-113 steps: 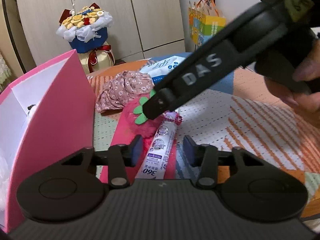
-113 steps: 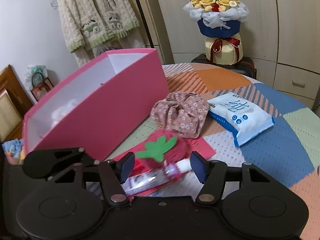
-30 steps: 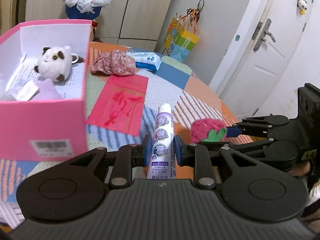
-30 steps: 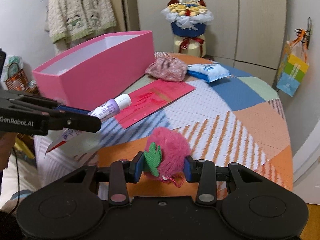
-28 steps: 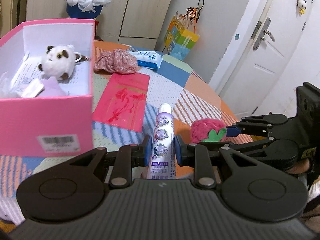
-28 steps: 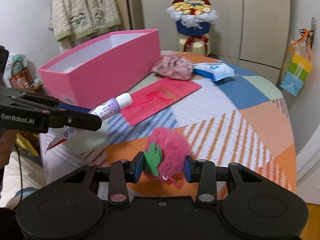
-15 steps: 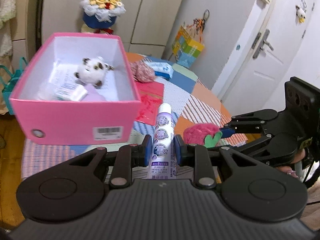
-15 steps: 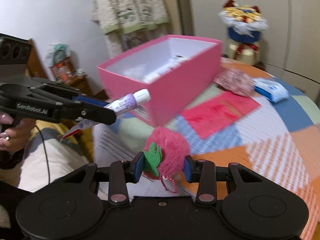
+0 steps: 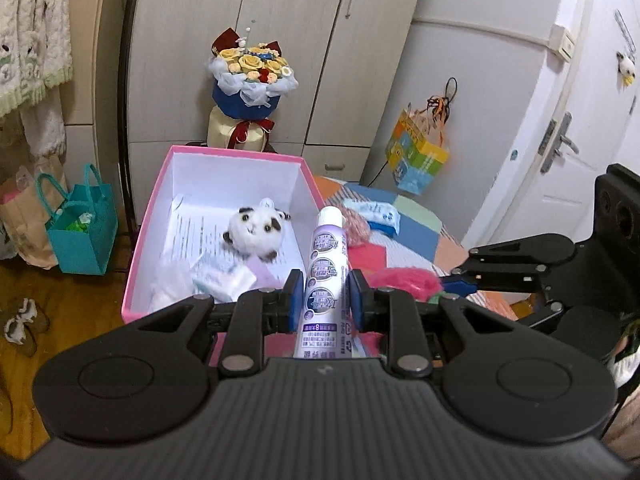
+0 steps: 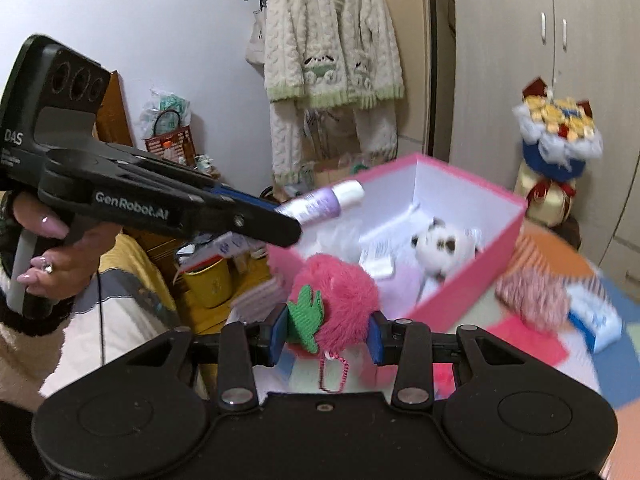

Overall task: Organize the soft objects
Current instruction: 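Carry the tube in the left gripper while the right carries the strawberry plush into the pink box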

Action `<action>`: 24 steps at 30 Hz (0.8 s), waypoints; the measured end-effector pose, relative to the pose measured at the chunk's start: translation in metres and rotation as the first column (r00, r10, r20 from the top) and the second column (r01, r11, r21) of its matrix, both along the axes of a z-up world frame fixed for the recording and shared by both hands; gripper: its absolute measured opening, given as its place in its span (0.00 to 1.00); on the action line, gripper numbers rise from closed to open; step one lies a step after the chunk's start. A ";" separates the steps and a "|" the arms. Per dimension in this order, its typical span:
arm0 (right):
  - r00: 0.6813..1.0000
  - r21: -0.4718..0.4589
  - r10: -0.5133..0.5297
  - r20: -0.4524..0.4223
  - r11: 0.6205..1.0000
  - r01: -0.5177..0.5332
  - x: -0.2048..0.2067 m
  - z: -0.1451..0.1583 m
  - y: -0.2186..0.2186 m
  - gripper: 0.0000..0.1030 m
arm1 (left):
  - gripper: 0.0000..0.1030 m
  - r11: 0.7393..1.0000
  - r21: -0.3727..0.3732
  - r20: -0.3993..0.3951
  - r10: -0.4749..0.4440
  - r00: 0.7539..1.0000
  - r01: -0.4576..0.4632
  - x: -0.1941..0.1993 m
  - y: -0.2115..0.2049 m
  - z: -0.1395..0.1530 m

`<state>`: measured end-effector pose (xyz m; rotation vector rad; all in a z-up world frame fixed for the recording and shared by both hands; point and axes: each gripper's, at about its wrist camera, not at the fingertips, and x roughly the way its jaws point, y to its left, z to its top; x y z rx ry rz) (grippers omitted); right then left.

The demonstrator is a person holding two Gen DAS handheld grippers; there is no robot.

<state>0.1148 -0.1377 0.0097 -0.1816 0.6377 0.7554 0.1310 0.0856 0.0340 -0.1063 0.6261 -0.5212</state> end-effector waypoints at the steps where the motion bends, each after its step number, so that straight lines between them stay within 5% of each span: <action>1: 1.000 -0.009 -0.005 0.008 1.000 0.005 0.007 0.001 0.005 0.43 | 0.22 1.000 -0.002 -0.002 0.003 1.000 -0.003 0.008 0.001 0.000; 7: 0.999 -0.030 -0.023 0.025 0.999 0.024 0.058 0.005 0.018 0.43 | 0.22 0.998 0.034 0.016 0.054 0.998 -0.054 0.058 0.004 -0.005; 24: 0.991 -0.126 -0.046 -0.125 0.992 0.030 0.216 -0.030 0.052 0.44 | 0.22 0.985 0.065 -0.160 0.167 0.973 -0.159 0.198 0.016 -0.054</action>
